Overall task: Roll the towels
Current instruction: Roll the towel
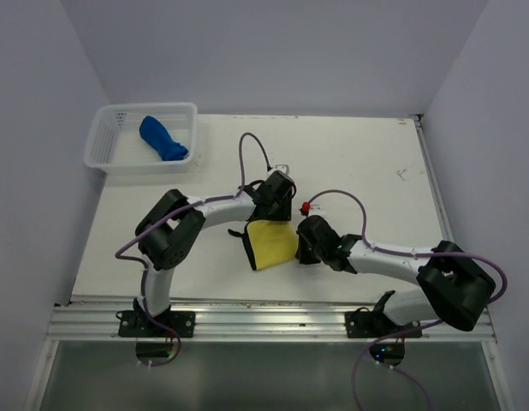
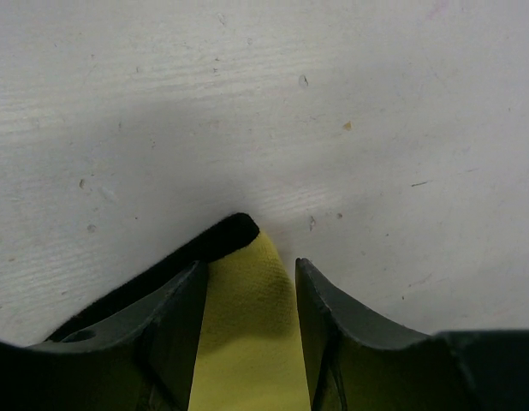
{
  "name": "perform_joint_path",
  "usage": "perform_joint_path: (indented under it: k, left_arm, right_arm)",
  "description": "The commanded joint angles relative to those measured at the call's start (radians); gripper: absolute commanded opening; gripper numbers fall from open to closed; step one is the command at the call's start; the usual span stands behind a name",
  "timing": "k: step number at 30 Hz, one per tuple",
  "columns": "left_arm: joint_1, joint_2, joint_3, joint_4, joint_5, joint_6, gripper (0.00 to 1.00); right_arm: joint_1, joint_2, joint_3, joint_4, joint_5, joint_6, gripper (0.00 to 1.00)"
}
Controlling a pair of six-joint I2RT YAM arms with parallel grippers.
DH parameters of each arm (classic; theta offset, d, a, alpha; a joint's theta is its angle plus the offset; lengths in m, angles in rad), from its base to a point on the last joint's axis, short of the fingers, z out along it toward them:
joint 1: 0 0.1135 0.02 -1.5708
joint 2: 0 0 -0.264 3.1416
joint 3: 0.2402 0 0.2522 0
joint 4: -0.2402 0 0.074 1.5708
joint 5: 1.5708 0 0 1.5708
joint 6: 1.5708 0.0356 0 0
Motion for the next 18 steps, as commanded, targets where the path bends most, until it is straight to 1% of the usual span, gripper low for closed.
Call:
perform_joint_path:
  k: [1, 4, 9, 10, 12, 13, 15, 16, 18]
  left_arm:
    - [-0.008, 0.046, 0.048, -0.061, -0.065, 0.022, 0.50]
    - [-0.014, 0.072, 0.081, -0.093, -0.088, 0.023, 0.50]
    - [-0.031, 0.104, 0.119, -0.138, -0.136, 0.028, 0.42]
    - [-0.035, 0.112, 0.125, -0.147, -0.150, 0.028, 0.38]
    - [-0.039, 0.133, 0.140, -0.175, -0.176, 0.034, 0.34]
    - [-0.045, 0.139, 0.145, -0.184, -0.203, 0.034, 0.28]
    - [-0.045, 0.161, 0.148, -0.207, -0.217, 0.031, 0.21]
    - [-0.046, 0.164, 0.145, -0.207, -0.219, 0.029, 0.13]
    - [-0.046, 0.161, 0.136, -0.202, -0.225, 0.016, 0.09]
  right_arm:
    - [0.005, 0.008, -0.015, 0.039, 0.001, 0.010, 0.00]
    - [0.011, 0.005, -0.024, 0.052, 0.004, 0.011, 0.00]
    - [0.019, -0.001, -0.028, 0.055, 0.024, 0.027, 0.00]
    - [0.023, 0.000, -0.028, 0.055, 0.030, 0.033, 0.00]
    - [0.026, 0.002, -0.026, 0.055, 0.036, 0.036, 0.00]
    - [0.026, 0.002, -0.026, 0.052, 0.047, 0.045, 0.00]
    - [0.028, 0.000, -0.028, 0.047, 0.053, 0.048, 0.00]
    - [0.028, 0.000, -0.028, 0.047, 0.055, 0.051, 0.00]
    - [0.031, -0.001, -0.028, 0.047, 0.056, 0.054, 0.00]
